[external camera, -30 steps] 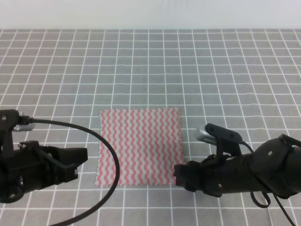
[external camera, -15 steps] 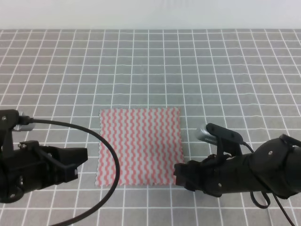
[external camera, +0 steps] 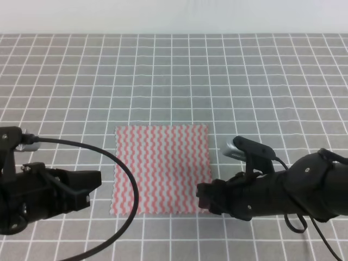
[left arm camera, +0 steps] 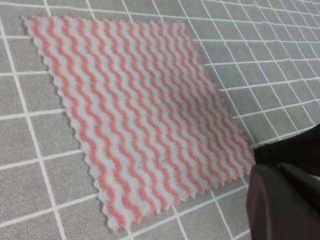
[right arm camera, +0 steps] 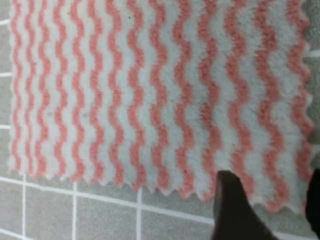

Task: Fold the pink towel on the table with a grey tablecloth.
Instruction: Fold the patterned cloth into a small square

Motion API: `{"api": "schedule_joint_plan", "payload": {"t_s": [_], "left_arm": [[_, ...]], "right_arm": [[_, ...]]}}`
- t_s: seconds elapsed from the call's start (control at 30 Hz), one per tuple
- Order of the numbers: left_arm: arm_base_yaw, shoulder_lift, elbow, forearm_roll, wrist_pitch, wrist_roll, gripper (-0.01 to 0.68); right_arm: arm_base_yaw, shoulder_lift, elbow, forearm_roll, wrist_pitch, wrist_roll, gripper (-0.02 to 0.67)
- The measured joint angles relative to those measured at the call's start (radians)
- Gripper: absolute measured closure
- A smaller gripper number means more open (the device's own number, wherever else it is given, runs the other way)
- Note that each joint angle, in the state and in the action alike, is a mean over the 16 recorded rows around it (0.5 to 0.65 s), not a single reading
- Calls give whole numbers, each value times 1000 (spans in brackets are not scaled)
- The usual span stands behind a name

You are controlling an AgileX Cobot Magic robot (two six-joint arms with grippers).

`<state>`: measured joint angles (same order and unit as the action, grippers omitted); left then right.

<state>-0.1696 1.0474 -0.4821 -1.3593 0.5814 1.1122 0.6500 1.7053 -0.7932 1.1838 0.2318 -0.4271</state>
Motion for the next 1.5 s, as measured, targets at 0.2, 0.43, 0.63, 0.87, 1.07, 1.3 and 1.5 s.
{"api": "schedule_joint_plan", "payload": {"t_s": [0.2,0.43,0.63,0.87,1.07,1.3,1.5], "left_arm": [[0,1,0,1,-1,1,675],[0,1,0,1,0,2,675],[0,1,0,2,-1,2,675],[0,1,0,3,0,3,675],[0,1,0,3,1,3,674],[0,1,0,5,1,4,674],[0,1,0,6,2,28,674]], "right_arm": [[0,28,-8,-12,5,0,357],[0,56,-13,-31,7,0,404],[0,65,-14,-53,8,0,504],[0,65,-20,-68,9,0,620],[0,46,-27,-75,15,0,659],[0,8,-41,-79,16,0,662],[0,-23,-63,-88,2,0,663]]}}
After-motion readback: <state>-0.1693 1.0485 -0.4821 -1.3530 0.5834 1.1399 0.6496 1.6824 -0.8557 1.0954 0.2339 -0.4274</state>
